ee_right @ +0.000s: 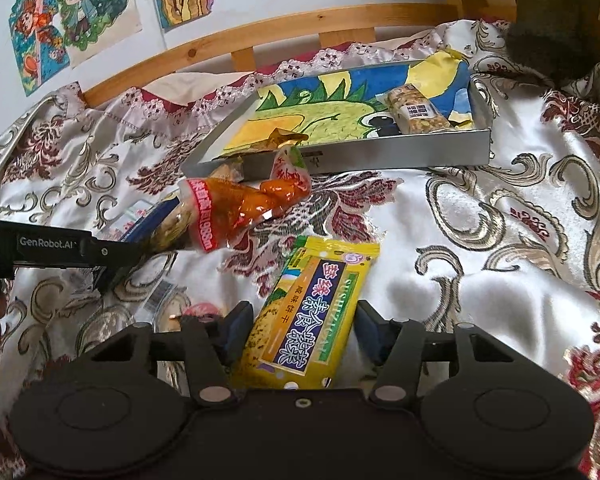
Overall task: Organize snacks
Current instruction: 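Grasp the blue stick packet with the left tool while the right tool holds the yellow-green packet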
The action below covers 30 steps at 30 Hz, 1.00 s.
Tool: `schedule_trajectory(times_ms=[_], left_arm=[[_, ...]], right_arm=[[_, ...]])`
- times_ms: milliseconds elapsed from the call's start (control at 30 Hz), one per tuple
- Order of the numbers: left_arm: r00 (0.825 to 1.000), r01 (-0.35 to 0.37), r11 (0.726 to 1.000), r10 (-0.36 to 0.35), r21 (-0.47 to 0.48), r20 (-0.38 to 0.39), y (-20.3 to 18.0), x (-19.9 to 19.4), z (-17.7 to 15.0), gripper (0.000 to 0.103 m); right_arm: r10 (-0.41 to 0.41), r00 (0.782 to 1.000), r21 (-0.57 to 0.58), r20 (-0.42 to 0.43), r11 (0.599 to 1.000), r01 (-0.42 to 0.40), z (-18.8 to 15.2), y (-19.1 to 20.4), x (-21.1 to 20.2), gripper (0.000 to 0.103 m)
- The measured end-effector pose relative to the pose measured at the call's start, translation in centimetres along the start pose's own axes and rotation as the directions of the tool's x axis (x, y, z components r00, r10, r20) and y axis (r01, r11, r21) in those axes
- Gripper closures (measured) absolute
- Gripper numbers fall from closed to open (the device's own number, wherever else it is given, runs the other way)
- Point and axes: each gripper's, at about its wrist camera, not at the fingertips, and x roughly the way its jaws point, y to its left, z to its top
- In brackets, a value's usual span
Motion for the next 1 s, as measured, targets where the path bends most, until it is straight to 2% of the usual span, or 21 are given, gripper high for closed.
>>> schedule_trajectory(times_ms=[167, 400, 567, 800, 1000], left_arm=[[1.0, 0.012, 0.999, -0.012, -0.033, -0.015, -0.5, -1.3, -1.5, 0.061], [1.0, -0.002, 1.0, 0.002, -0.019, -0.016, -1.1, -1.5, -2.3, 0.059], [1.0, -0.016, 1.0, 0.016, -0.027, 0.001, -1.1, -1.0, -2.2, 0.046], [1.0, -0.028, 0.999, 0.029, -0.029, 0.008, -1.1, -0.1, -2.3, 0.043], [1.0, -0.024, 0.994, 0.026, -0.103, 0.017, -0.4, 0.1, -2.1, 0.034]], right_arm=[[-0.005, 1.0, -0.037, -0.019, 0.999, 0.004, -0.5, 0.3, -0.9, 0.046], [0.009, 1.0, -0.109, -0.008, 0.994, -0.009, -1.1, 1.3, -1.5, 0.046], [0.027, 1.0, -0.144, 0.003, 0.989, -0.027, -1.3, 1.8, -1.2, 0.046], [0.042, 0.999, -0.148, -0.007, 0.988, -0.042, -1.8, 2.0, -0.4, 0.037], [0.051, 0.999, -0.143, -0.002, 0.988, -0.05, -2.0, 2.0, -0.5, 0.031]])
